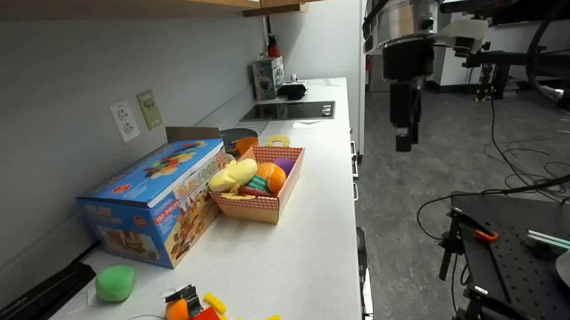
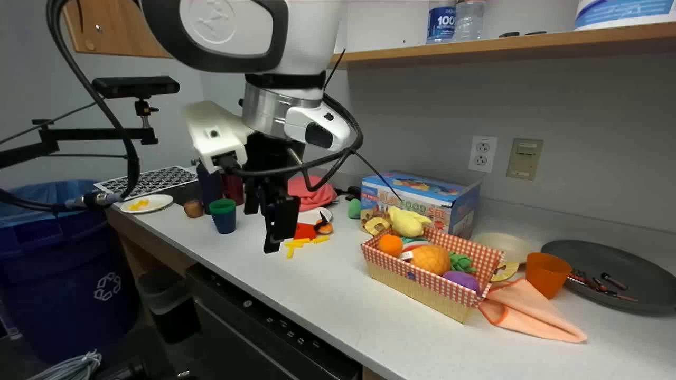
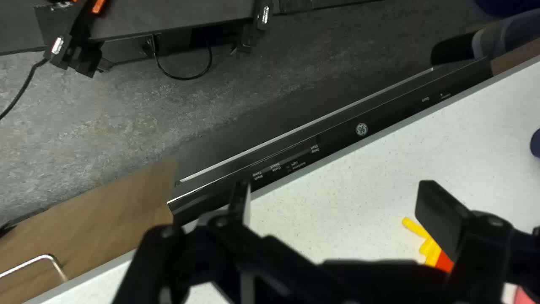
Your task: Close the cabinet door
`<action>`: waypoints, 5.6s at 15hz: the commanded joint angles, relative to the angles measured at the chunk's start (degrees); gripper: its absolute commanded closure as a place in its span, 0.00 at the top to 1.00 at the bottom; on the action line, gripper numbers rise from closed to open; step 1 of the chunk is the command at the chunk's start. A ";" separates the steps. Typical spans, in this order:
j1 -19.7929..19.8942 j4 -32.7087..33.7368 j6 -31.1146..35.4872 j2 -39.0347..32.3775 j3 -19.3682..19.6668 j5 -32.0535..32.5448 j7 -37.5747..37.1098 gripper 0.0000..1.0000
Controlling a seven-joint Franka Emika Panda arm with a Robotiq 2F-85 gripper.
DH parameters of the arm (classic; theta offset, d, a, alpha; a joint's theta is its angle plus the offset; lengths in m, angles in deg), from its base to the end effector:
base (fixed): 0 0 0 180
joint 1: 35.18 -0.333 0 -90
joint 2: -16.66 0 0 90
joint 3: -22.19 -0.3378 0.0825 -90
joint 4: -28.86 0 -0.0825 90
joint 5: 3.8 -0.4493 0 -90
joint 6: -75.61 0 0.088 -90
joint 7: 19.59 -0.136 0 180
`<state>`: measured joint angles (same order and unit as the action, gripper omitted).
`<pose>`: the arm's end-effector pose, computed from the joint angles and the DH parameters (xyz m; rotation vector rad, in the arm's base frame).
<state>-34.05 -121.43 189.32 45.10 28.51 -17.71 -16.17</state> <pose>0.4057 -0.0273 0.3575 -2.8473 0.2395 0.1768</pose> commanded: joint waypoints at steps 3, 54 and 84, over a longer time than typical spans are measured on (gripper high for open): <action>0.49 0.08 -0.14 -0.05 -0.44 -0.19 0.19 1.00; 2.29 -0.62 -4.36 12.91 -2.20 6.70 -0.89 1.00; -15.32 -2.53 -18.18 25.71 -7.33 -0.94 15.44 1.00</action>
<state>-47.84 -123.83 170.46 70.92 19.85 -17.84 -3.90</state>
